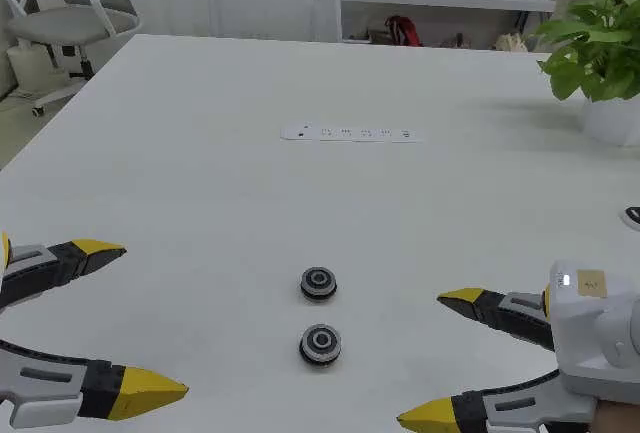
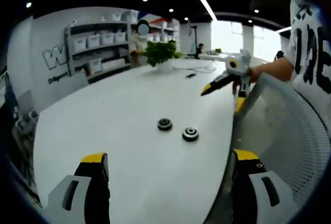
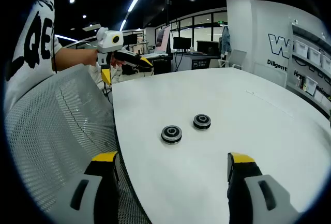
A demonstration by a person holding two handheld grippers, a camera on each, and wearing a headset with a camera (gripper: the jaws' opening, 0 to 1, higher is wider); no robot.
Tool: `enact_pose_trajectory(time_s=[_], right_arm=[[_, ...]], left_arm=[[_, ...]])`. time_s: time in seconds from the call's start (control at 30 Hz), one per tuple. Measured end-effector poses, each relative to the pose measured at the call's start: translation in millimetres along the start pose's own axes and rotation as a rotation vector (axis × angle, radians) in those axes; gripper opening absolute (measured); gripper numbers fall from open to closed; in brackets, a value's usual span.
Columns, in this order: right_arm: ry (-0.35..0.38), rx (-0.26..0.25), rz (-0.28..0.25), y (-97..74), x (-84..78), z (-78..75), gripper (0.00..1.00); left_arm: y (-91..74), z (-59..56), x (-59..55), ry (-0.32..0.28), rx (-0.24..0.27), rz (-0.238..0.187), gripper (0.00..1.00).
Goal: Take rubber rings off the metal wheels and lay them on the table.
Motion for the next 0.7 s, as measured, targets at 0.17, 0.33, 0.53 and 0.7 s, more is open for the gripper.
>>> enact_pose_trajectory(time_s=[0.17,0.33,0.53,0.7], right_arm=[[-0.003,0.001,-0.001,0.1,0.7,0.7,0.82],[-0.009,0.003,0.009,-1.0,-1.1,2.0,0.82],[-0.005,-0.001,0.011,-5.9,-4.1,3.0,0.82],[-0.004,0.0,0.013,-7.0,-5.1,3.3,0.82]], left_arm=[[-0.5,0.6,-0.1,0.001,0.0,0.003,1.0],[0.6,-0.1,2.6,0.005,-0.004,0.001,1.0],[5.0,-2.1,7.1,0.02,-0.018,0.002,1.0],[8.0,-4.5,9.9,0.026,-0.029,0.001,1.0]])
Point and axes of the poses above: the centre of the closed fingertips' face, and the gripper's own axes: y roughly forward along the fingers, z roughly to its left, x roughly out of its top, the point moved 1 cm from there along -y, roughly backward along the fingers, and after that the axes turned 8 degrees about x, right-handed, at the moved point
